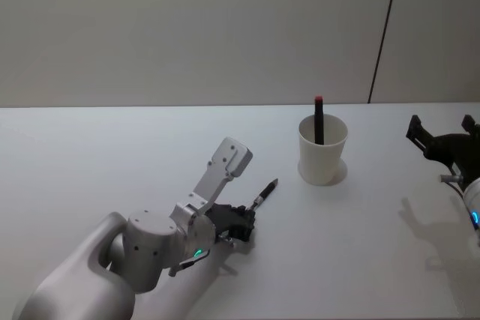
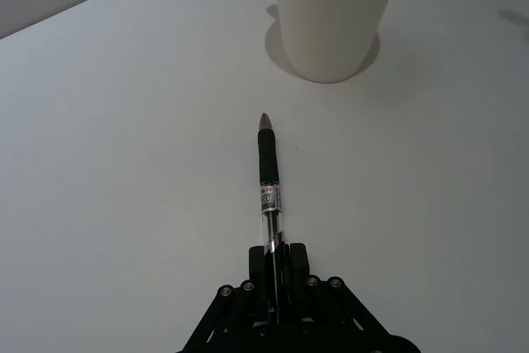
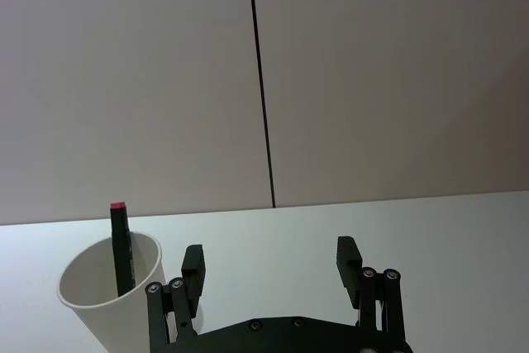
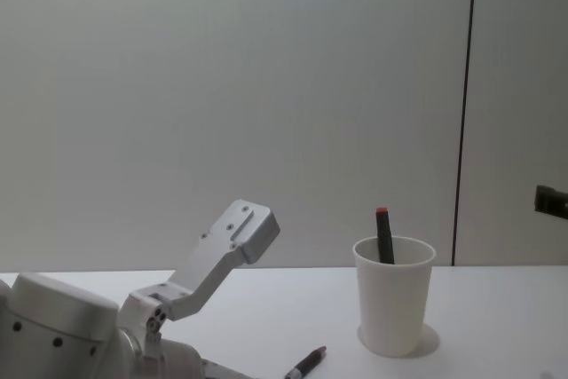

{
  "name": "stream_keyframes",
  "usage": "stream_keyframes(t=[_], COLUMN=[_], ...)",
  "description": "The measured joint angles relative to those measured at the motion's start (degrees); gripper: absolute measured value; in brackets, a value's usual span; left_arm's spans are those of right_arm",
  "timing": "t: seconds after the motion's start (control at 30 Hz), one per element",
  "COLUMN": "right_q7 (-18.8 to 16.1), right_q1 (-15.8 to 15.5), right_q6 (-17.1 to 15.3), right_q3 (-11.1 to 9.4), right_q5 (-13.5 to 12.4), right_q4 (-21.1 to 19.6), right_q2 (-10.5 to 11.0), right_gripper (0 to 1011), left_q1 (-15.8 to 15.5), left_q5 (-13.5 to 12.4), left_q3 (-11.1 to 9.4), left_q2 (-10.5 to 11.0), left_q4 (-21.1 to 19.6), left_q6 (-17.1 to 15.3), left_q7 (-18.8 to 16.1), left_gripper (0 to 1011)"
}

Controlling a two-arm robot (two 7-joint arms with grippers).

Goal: Place the pen into the pen holder.

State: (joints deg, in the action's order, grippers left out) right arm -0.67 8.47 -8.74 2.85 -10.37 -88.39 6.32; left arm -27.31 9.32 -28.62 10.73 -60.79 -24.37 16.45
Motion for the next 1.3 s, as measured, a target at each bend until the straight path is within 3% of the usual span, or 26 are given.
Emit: stream_keyframes(t=[0.27,0.63,1.3], right_q7=[0.00,0.00,0.00], right_q1=[0.00,0.00,0.00], right_q6=[0.00,0.00,0.00], right_q3=[0.00,0.00,0.00], right_q5=[0.00,0.00,0.00], right_q4=[0.00,0.00,0.00], right_q2=[0.00,0.00,0.00], right_gripper=[1001,1002,1001], left_q1=[0.92,3.09,7.18], left_q5=[0.25,-1.46,-9.93], left_q3=[0.09,1.12,4.35], left_q2=[0.49,2.47,8.27], left_q4=[-1.72,-7.81,-19.47], left_q6=[1.32,2.36,5.28], left_q7=[-1.35,-6.04,-14.91], left_gripper=[177,177,176])
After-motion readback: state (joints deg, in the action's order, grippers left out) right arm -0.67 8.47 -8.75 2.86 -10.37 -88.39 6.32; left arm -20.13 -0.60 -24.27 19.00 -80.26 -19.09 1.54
